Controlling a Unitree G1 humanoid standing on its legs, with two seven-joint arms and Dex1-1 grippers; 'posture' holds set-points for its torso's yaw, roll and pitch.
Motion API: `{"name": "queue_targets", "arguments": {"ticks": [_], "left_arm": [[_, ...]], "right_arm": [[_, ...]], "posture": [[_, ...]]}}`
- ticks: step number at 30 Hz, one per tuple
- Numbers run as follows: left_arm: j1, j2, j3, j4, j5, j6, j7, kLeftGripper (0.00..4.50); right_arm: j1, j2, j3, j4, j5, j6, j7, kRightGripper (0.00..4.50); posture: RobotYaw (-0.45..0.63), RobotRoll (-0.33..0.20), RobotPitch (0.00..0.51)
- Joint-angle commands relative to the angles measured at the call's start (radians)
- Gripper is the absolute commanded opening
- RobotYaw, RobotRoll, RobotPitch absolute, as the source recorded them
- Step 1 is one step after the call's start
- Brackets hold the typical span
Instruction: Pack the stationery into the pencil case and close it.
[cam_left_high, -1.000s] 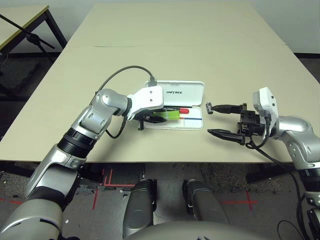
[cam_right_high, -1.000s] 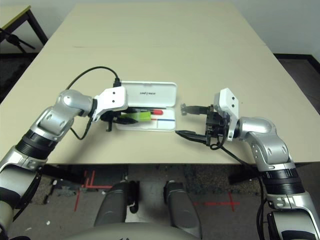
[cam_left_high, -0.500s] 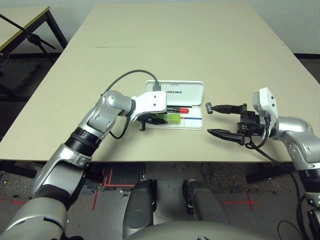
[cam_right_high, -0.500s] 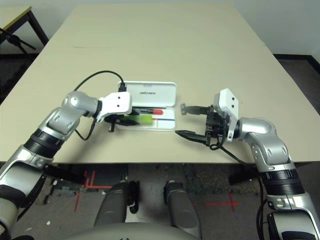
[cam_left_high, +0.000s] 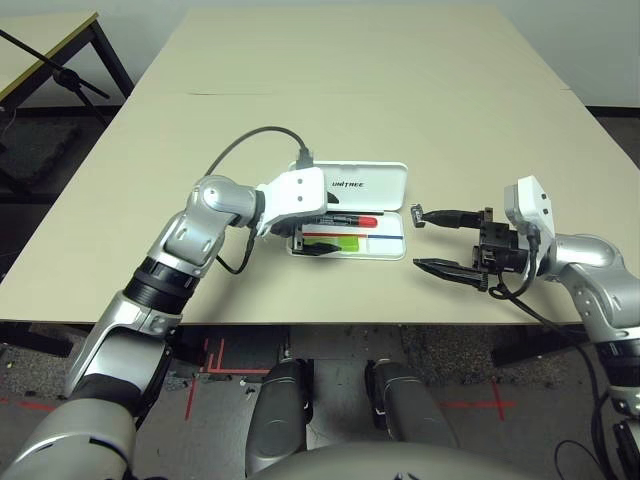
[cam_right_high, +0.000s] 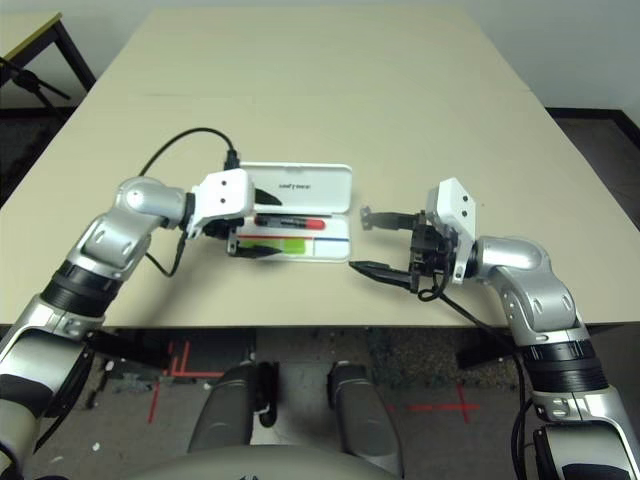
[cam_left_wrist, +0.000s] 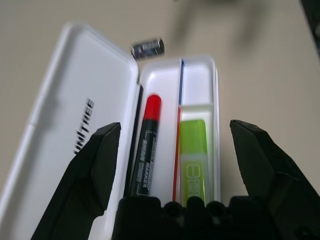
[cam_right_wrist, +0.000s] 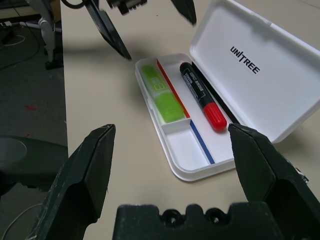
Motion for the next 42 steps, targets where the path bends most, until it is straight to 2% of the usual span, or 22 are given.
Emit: {"name": "queue_targets", "arguments": {"ticks": [1,5,13,18,26,42], "left_arm": [[0.072,0.047,0.059,-0.037,-0.042,-0.032,-0.018,4.49],[0.178,0.113,0.126,-0.058,-0.080,-0.068,-0.028,4.49],[0.251,0.118,0.174,-0.100,-0.111,-0.057,0.017,4.49],[0.260,0.098,0.166,-0.138,-0.114,-0.044,0.051,4.49],[0.220,0.093,0.159,-0.155,-0.116,-0.003,0.065,4.49],[0.215,0.096,0.158,-0.174,-0.116,0.013,0.071,4.49]], "right_arm": [[0.006,0.001,0.003,0.010,-0.013,-0.008,-0.010,4.50],[-0.007,0.002,-0.020,0.034,-0.010,0.003,-0.037,4.50],[-0.022,0.015,-0.087,0.014,0.008,0.129,-0.224,4.50],[-0.011,0.054,-0.116,-0.052,0.003,0.233,-0.383,4.50],[-0.003,0.129,-0.073,-0.053,-0.124,0.329,-0.644,4.50],[-0.084,0.296,-0.007,0.017,-0.216,0.399,-0.817,4.50]], "posture": [[-0.06,0.000,0.130],[-0.06,0.000,0.143],[-0.04,0.000,0.155],[-0.05,0.000,0.147],[-0.05,0.000,0.137],[-0.03,0.000,0.140]]}}
